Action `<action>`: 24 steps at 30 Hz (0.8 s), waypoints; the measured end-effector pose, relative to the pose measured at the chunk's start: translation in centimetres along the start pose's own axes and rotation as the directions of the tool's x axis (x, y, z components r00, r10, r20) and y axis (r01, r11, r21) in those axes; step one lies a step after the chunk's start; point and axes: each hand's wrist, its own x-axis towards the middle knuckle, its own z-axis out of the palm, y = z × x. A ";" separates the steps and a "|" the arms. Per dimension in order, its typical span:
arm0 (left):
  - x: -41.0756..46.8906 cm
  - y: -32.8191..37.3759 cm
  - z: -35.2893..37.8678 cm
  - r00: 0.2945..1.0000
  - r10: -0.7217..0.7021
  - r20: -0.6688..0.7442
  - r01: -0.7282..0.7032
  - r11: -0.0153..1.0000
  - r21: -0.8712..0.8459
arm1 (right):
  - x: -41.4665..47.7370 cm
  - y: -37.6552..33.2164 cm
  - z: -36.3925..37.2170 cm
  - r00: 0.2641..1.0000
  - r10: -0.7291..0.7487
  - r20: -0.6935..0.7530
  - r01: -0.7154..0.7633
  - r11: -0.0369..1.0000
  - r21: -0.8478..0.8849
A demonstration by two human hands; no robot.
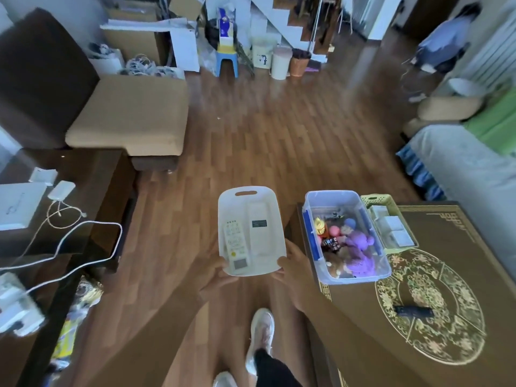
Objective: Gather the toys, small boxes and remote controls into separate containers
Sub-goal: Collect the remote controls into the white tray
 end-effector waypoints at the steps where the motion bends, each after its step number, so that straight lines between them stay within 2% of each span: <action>1: 1.1 0.1 0.0 1.000 -0.009 0.004 0.009 1.000 0.029 | 1.0 -0.3 -0.1 1.000 0.024 -0.019 -0.024 1.000 0.002; 4: 2.8 1.6 0.6 0.990 0.032 0.136 -0.026 0.999 -0.041 | 3.9 -1.2 -0.4 1.000 0.028 -0.007 -0.027 0.999 0.033; 8: 7.1 5.3 1.5 0.979 0.062 0.194 -0.048 0.996 -0.075 | 8.9 -3.0 -0.2 0.998 -0.027 0.053 0.023 0.997 0.073; 13: 15.5 13.0 5.7 0.979 0.081 0.187 -0.052 0.987 -0.154 | 19.0 -8.6 -0.8 0.997 0.071 0.010 -0.071 0.989 0.126; 17: 20.4 18.3 9.2 0.965 0.093 0.245 -0.051 0.984 -0.173 | 25.4 -14.1 -1.7 0.999 -0.038 0.035 0.034 0.994 0.101; 20: 24.4 20.8 10.9 0.978 0.065 0.198 -0.036 0.988 -0.147 | 29.7 -16.9 -2.3 0.998 -0.045 -0.034 0.048 0.995 0.090; 24: 30.0 23.5 12.6 0.977 0.045 0.209 -0.023 0.994 -0.105 | 34.0 -19.4 -2.9 0.997 -0.077 -0.023 0.079 0.992 0.097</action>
